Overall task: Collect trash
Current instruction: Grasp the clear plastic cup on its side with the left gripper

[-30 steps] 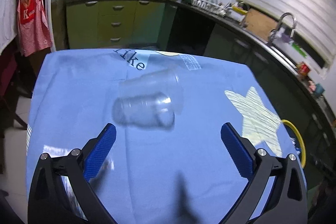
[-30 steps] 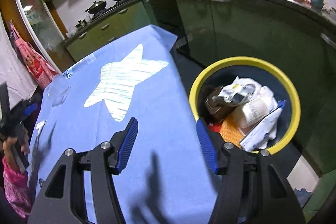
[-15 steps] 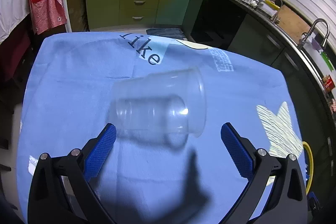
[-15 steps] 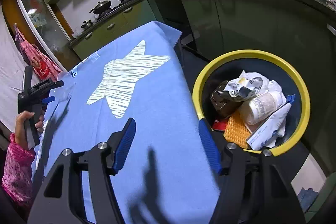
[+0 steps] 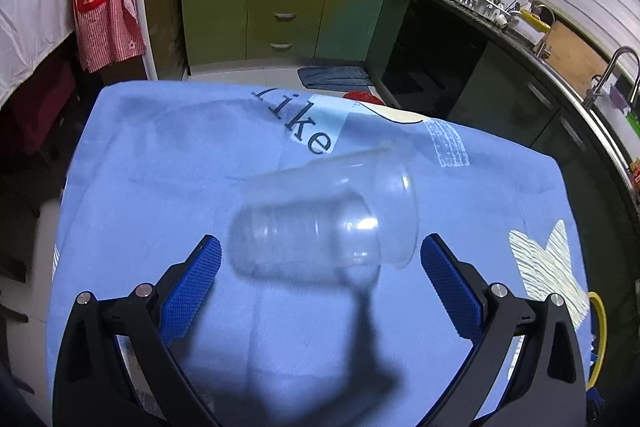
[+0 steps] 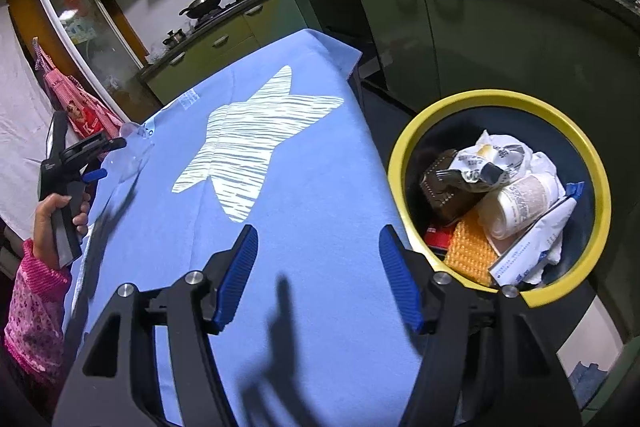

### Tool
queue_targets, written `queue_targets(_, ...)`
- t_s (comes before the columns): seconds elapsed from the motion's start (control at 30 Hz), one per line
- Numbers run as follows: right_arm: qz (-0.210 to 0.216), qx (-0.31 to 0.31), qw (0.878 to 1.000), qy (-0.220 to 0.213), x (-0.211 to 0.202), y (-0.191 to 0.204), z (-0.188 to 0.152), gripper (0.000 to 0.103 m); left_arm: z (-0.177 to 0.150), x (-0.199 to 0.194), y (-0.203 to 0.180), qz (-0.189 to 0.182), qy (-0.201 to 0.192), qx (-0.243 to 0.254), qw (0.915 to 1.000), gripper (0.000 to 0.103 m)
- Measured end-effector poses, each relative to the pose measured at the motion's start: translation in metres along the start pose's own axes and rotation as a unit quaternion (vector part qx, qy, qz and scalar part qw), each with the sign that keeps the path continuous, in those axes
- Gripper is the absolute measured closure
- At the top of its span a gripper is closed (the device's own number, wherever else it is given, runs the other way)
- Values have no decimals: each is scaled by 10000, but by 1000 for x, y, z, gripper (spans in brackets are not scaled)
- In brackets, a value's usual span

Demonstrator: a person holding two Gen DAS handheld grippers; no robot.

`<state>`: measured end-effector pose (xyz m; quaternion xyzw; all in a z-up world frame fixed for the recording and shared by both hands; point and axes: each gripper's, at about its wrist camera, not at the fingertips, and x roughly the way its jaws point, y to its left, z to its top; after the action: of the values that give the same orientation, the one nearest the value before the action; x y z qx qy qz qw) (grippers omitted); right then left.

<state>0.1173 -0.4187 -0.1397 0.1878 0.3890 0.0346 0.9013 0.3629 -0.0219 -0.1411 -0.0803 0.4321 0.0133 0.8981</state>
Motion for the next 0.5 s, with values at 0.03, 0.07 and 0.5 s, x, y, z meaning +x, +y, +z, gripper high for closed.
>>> queue_targets(0.03, 10, -16, 10000, 11, 0, 1, -1, 43, 1, 2, -2, 56, -16, 24, 10000, 5)
queue_targets(0.07, 19, -28, 10000, 20, 1, 1, -1, 43, 1, 2, -3, 86, -24, 33, 10000, 5)
queue_targets(0.5, 75, 11, 10000, 19, -2, -6, -3, 43, 5, 18, 6, -130, 265, -127, 9995, 22)
